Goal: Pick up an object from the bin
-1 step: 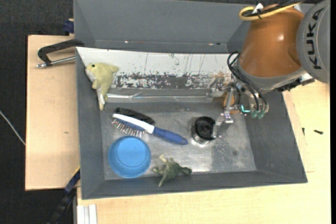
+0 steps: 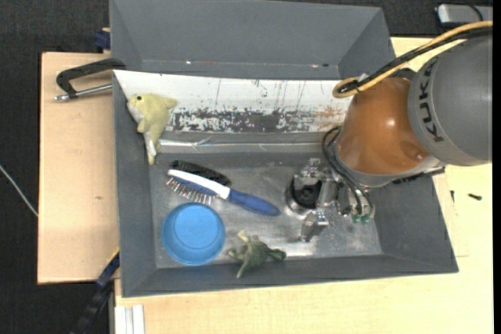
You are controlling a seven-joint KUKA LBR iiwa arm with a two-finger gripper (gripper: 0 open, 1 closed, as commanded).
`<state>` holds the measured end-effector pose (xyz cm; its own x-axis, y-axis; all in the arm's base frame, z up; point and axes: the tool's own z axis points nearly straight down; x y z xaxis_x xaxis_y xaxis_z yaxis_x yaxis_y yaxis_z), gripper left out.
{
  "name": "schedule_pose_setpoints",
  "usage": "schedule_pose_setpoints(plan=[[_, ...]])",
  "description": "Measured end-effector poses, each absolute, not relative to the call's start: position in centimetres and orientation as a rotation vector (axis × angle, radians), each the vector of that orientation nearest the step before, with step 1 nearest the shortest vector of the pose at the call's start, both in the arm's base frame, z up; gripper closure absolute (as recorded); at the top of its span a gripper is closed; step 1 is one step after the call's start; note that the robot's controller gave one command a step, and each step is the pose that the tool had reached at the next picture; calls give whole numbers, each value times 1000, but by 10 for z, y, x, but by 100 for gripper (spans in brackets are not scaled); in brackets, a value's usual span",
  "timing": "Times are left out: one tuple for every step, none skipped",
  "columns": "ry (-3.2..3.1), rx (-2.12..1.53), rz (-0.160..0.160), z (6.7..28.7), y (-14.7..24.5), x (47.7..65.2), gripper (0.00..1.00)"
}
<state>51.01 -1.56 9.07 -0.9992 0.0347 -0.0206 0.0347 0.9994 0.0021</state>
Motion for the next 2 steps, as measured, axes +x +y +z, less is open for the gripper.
schedule_pose_setpoints(plan=[[3114,55,5,92,-15,512,100],[3123,144,-1,228,-61,526,100]])
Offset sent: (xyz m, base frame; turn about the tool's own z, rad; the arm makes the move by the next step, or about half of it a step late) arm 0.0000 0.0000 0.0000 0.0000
